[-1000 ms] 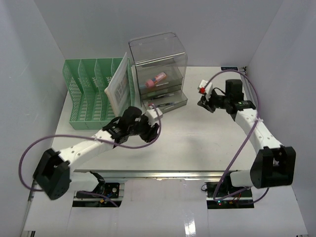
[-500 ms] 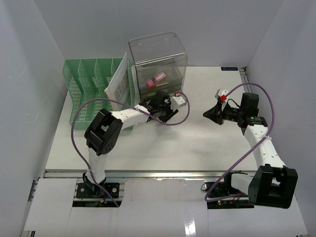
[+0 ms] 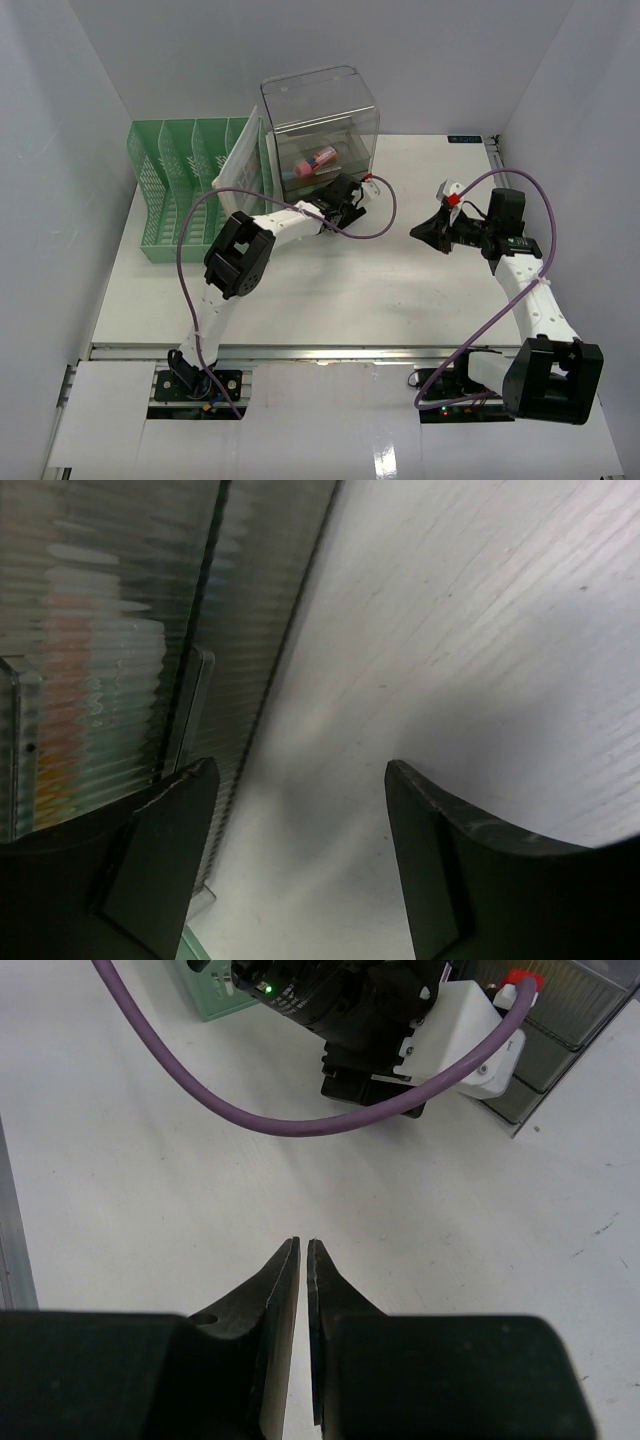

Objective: Organize the desk

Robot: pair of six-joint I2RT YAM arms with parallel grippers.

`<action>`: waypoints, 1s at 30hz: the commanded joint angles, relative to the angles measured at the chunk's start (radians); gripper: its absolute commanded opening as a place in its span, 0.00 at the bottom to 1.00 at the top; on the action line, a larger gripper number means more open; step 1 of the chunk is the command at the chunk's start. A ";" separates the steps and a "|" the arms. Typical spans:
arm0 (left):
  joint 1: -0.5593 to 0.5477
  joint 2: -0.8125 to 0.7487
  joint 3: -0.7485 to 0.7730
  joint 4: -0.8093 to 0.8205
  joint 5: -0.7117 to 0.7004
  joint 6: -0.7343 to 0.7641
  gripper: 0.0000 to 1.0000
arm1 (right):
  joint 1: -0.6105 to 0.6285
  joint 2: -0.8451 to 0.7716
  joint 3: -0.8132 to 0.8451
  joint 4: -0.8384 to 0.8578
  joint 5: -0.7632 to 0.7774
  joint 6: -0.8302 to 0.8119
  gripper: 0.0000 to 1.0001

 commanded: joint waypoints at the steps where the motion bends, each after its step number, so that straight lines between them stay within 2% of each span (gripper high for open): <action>1: 0.012 -0.004 0.059 -0.018 -0.133 0.012 0.86 | -0.008 -0.017 -0.003 0.023 -0.021 0.009 0.13; 4: 0.011 -0.014 0.061 -0.029 -0.111 -0.019 0.87 | -0.011 -0.017 -0.006 0.023 -0.019 0.007 0.13; 8: -0.019 -0.122 -0.010 -0.022 0.010 -0.073 0.84 | -0.013 -0.022 -0.010 0.019 -0.007 -0.001 0.14; 10: -0.048 -0.211 -0.105 -0.011 0.144 -0.104 0.84 | -0.015 -0.023 -0.014 0.012 0.006 -0.011 0.19; 14: -0.085 -0.445 -0.251 0.012 0.323 -0.245 0.85 | -0.017 -0.020 -0.012 -0.025 0.047 -0.012 0.47; 16: -0.086 -0.544 -0.361 0.059 0.427 -0.346 0.94 | -0.018 -0.026 -0.012 -0.043 0.067 -0.018 0.57; 17: -0.086 -0.643 -0.447 0.079 0.461 -0.393 0.97 | -0.019 -0.036 -0.017 -0.044 0.075 -0.021 0.65; 19: -0.085 -0.827 -0.597 0.136 0.484 -0.458 0.98 | -0.021 -0.053 -0.026 -0.032 0.101 -0.004 0.92; 20: -0.083 -0.904 -0.654 0.153 0.495 -0.486 0.98 | -0.021 -0.067 -0.033 -0.023 0.113 0.008 0.94; 21: -0.080 -0.974 -0.703 0.164 0.506 -0.512 0.98 | -0.021 -0.083 -0.040 -0.013 0.126 0.022 0.91; 24: -0.063 -1.200 -0.842 0.167 0.538 -0.561 0.98 | -0.019 -0.110 -0.066 0.023 0.211 0.089 0.90; 30: -0.047 -1.568 -1.027 0.056 0.460 -0.583 0.98 | -0.020 -0.136 -0.084 0.056 0.350 0.251 0.90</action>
